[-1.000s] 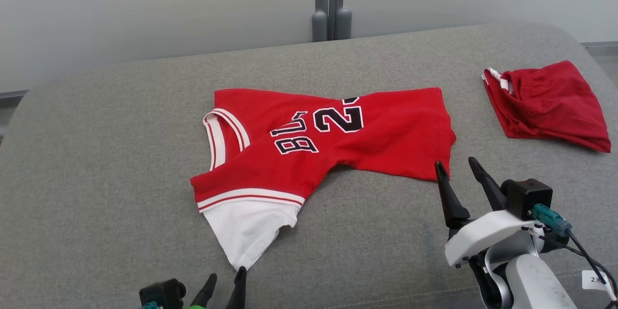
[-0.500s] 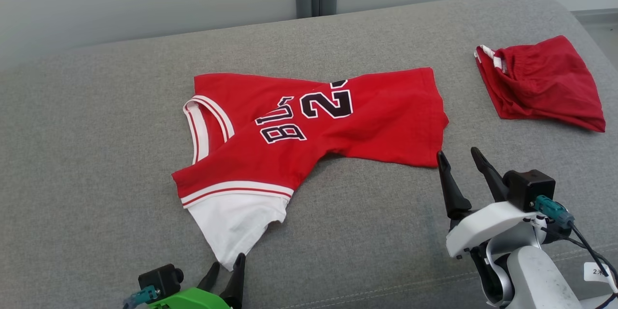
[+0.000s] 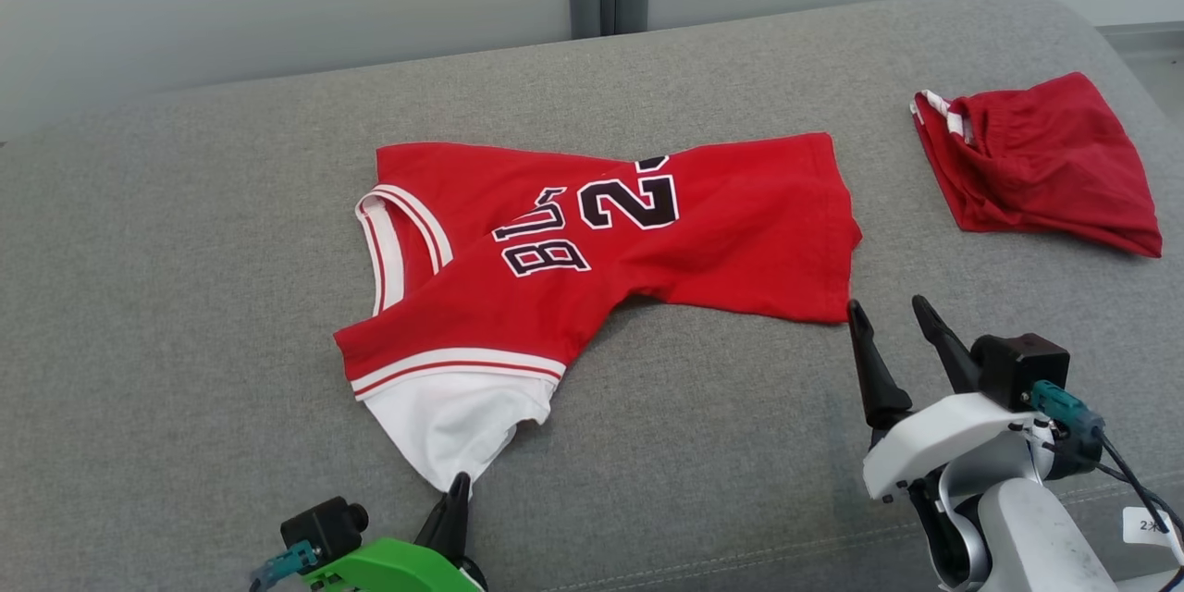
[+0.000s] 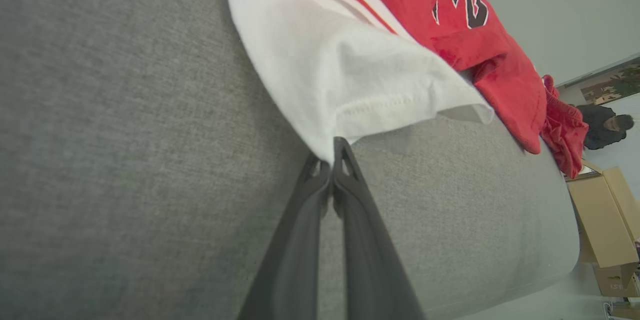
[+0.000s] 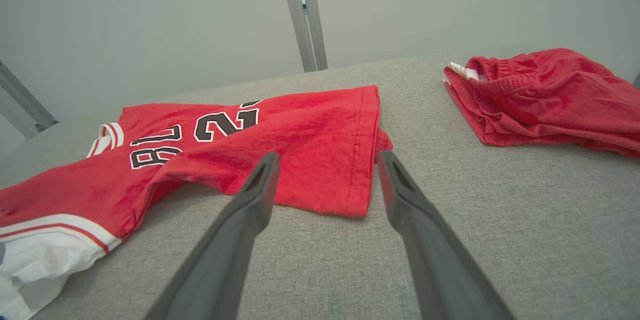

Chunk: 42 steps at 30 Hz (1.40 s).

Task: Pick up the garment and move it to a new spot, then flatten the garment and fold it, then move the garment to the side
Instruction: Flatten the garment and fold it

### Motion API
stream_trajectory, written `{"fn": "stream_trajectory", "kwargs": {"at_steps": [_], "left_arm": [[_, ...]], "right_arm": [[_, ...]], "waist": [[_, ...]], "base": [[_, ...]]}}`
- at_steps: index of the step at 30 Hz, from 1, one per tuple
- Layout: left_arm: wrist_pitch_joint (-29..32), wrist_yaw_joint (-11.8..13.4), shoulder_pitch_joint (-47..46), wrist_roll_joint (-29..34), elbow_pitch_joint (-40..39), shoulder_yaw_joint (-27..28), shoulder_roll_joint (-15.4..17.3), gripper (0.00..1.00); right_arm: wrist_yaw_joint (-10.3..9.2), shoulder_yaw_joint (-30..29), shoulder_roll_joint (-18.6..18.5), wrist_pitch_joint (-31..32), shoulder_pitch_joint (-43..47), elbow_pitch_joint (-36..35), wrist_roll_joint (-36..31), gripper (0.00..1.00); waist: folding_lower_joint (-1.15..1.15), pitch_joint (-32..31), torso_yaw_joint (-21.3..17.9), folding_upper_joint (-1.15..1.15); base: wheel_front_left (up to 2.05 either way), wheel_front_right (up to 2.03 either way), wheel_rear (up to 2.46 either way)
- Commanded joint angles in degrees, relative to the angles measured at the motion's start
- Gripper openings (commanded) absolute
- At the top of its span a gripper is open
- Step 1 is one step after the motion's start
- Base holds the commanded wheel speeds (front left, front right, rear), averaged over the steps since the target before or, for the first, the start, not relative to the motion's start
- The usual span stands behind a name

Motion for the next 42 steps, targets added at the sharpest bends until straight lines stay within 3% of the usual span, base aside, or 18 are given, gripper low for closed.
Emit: {"fn": "stream_trajectory", "kwargs": {"at_steps": [1, 12, 28, 38, 39, 40, 41, 42], "left_arm": [[-0.6, -0.3, -1.0, -0.3, -0.3, -0.1, 0.1, 0.0], [-3.6, -0.7, 1.9, -2.2, -9.6, 2.0, 2.8, 0.0], [-1.0, 2.5, 4.1, -0.6, -19.7, 0.6, 4.4, 0.0], [-0.6, 3.7, 3.9, -0.7, -21.6, 1.0, 5.4, 0.0], [-0.5, 3.8, 3.8, -0.6, -21.7, 1.0, 5.5, 0.0], [-0.5, 3.8, 3.8, -0.6, -21.8, 1.0, 5.5, 0.0], [-0.5, 3.8, 3.7, -0.6, -21.8, 1.0, 5.6, 0.0], [-0.5, 3.8, 3.7, -0.6, -21.9, 1.0, 5.6, 0.0]], "right_arm": [[-0.02, -0.4, -0.2, 0.1, 0.2, 0.6, 0.5, 1.0], [-0.02, -3.0, -0.2, -1.0, -3.2, 10.9, 10.4, 1.0], [-0.01, -4.4, -0.2, -2.4, -17.2, 36.0, 24.3, 1.0], [-0.02, -3.6, -0.4, -2.1, -23.8, 44.9, 28.5, 1.0], [-0.02, -3.3, -0.6, -2.1, -24.2, 45.6, 28.3, 0.84], [-0.02, -3.0, -0.7, -2.3, -24.6, 46.4, 28.1, 0.47], [-0.02, -2.8, -0.7, -2.4, -25.1, 46.9, 28.2, 0.44], [-0.02, -2.6, -0.7, -2.7, -25.5, 47.2, 28.5, 0.27]], "waist": [[0.0, 0.0, 0.1, 0.0], [0.0, 0.8, 2.2, 0.0], [0.0, 3.1, 6.5, 0.0], [0.0, 4.5, 7.2, 0.0], [0.0, 4.6, 7.3, 0.0], [0.0, 4.7, 7.3, 0.0], [0.0, 4.8, 7.3, 0.0], [0.0, 4.8, 7.4, 0.0]], "base": [[0.0, 0.0, 0.0], [0.0, 0.0, 0.0], [0.0, 0.0, 0.0], [0.0, 0.0, 0.0], [0.0, 0.0, 0.0], [0.0, 0.0, 0.0], [0.0, 0.0, 0.0], [0.0, 0.0, 0.0]]}}
